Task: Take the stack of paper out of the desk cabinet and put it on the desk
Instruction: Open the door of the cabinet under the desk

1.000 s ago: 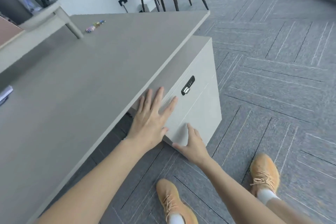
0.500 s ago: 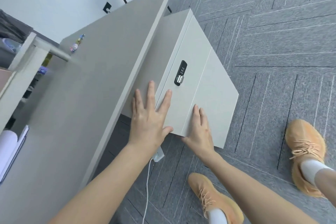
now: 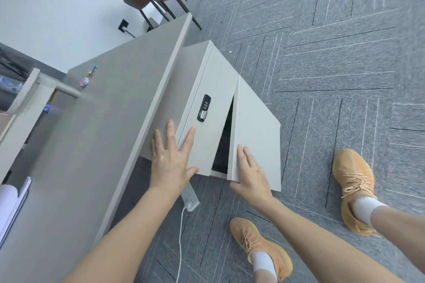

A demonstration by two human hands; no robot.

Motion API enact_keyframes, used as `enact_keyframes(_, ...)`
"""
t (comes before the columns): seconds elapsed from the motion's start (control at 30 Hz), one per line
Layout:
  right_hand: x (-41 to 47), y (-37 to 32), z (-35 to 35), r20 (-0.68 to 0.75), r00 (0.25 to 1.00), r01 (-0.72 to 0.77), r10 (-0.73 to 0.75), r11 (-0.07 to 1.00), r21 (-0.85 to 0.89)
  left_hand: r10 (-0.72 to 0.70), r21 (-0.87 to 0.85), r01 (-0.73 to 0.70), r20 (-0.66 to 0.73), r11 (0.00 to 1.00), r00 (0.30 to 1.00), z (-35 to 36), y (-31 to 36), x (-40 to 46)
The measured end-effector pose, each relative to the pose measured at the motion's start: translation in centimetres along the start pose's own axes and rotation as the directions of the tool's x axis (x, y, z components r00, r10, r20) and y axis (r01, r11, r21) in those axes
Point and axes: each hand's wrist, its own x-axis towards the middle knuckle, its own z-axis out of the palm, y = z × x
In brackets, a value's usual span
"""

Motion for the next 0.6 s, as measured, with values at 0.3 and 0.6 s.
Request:
enact_keyframes(0.3,-3.4,4.2,-9.5,-0.060,0.998,0.030,-0.035,0.997,-0.068,-0.007,-0.004,0.007,-0.023,1.000,1.000,-0.6,0.2,-0.2)
enact_keyframes(0.6,-2.9,7.2,-15.7,-0.303,0.921,-0.177,0.244,0.956,0.233,0.002,-0.014,-0.002,-0.034,1.000,0.999,-0.3,0.1,-0.2)
